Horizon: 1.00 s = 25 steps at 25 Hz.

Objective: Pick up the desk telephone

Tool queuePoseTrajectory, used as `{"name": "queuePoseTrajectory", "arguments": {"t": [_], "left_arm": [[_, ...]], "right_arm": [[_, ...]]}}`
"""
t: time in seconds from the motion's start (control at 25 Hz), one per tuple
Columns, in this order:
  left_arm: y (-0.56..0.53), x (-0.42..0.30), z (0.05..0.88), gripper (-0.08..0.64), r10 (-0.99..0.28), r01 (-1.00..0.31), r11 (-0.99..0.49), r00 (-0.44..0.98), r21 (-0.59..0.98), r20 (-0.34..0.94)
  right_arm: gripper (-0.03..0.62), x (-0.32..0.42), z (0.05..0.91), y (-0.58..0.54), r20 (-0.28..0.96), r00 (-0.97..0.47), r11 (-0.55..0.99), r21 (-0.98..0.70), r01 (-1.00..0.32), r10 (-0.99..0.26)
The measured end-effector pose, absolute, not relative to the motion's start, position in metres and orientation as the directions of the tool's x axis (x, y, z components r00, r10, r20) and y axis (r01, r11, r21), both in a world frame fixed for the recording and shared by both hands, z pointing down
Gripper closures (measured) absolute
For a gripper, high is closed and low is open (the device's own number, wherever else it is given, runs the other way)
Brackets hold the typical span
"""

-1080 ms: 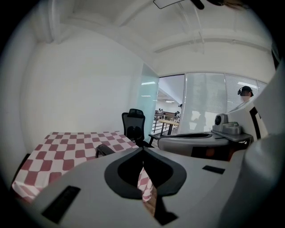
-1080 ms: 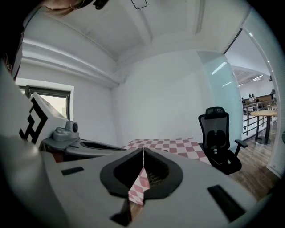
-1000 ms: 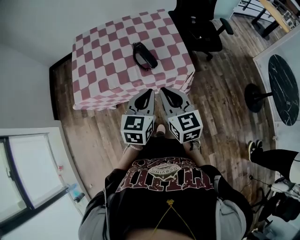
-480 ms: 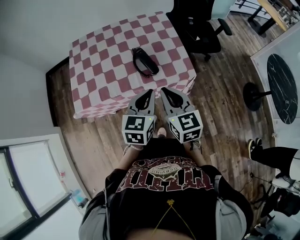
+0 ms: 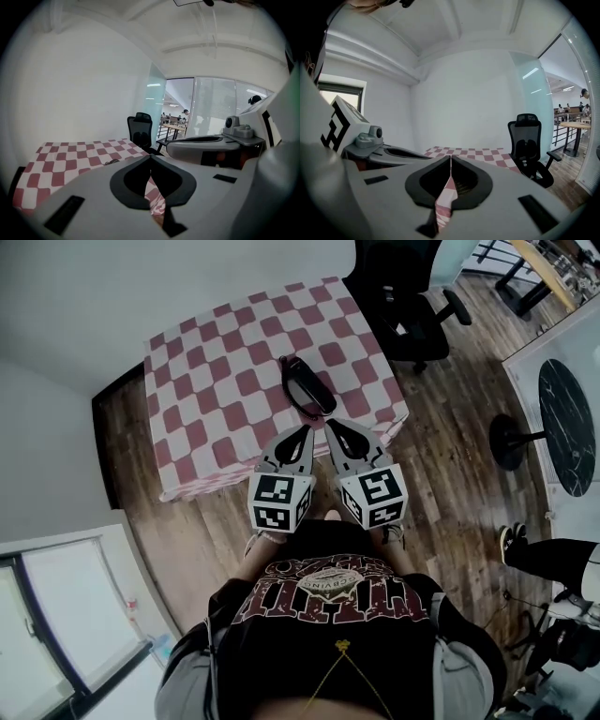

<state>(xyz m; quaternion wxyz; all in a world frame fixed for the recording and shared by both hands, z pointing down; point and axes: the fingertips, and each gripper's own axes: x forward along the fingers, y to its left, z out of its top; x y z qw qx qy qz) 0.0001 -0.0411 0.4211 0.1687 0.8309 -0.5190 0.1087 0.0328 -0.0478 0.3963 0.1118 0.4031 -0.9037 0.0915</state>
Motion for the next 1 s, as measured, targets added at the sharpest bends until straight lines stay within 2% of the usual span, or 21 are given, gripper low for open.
{"name": "queuePoseTrajectory", "arguments": {"t": [0.44, 1.0], "left_arm": [[-0.081, -0.039, 0.430, 0.552, -0.801, -0.876, -0.449, 0.482, 0.176, 0.356], [-0.109, -0.031, 0.438, 0.552, -0.766, -0.856, -0.476, 0.515, 0.200, 0.384]], "right_arm": [[0.571, -0.006, 0.407, -0.089, 0.292, -0.611, 0.625, -0.054, -0.779, -0.736], [0.571, 0.000, 0.416, -0.109, 0.316, -0.588, 0.596, -0.082, -0.799, -0.745]]}}
